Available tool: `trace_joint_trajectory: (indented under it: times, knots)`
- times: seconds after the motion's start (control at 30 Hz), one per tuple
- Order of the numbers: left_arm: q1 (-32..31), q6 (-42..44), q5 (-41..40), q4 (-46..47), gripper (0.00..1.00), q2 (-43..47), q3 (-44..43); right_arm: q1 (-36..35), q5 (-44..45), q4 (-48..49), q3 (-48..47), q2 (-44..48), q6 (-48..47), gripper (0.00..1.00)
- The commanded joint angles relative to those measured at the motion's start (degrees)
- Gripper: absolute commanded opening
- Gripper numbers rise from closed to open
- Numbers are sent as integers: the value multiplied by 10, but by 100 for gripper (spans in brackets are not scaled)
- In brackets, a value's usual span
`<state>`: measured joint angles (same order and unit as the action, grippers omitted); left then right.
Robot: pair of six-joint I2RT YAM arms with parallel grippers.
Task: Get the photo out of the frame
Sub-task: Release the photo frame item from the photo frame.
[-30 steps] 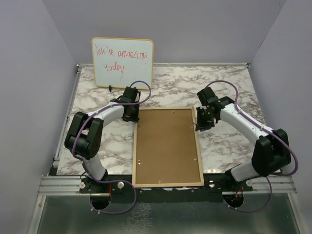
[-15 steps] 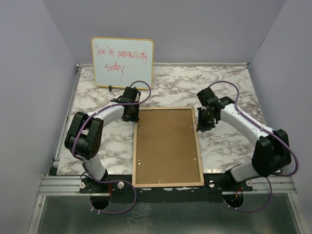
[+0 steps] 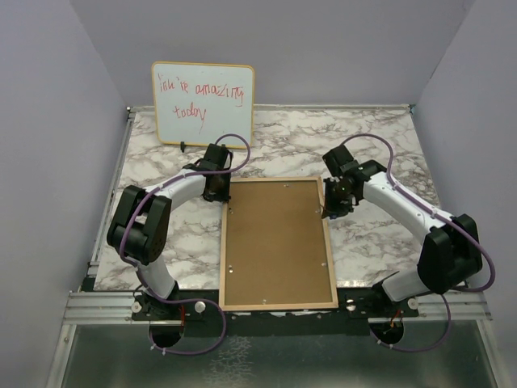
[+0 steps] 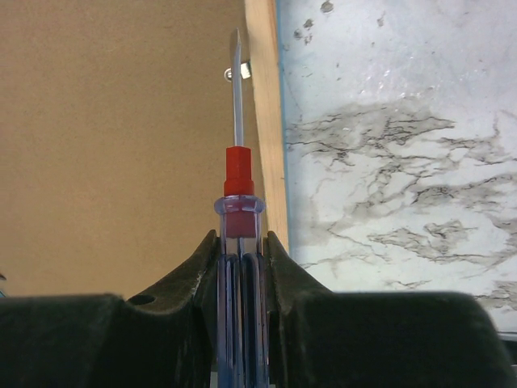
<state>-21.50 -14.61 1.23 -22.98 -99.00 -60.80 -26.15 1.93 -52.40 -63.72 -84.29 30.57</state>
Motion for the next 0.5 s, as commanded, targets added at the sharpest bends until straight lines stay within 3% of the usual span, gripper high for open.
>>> trace_joint_trajectory:
  times: [0.0, 0.17, 0.47]
  knots:
    - [4, 3, -27, -20, 0, 11, 5, -16, -15, 0, -12, 4, 18, 1]
    - [3, 3, -29, -21, 0, 11, 6, -17, 44, -21, -12, -24, 46, 1]
    - [4, 5, -30, -22, 0, 11, 5, -17, 35, -17, -8, -31, 48, 1]
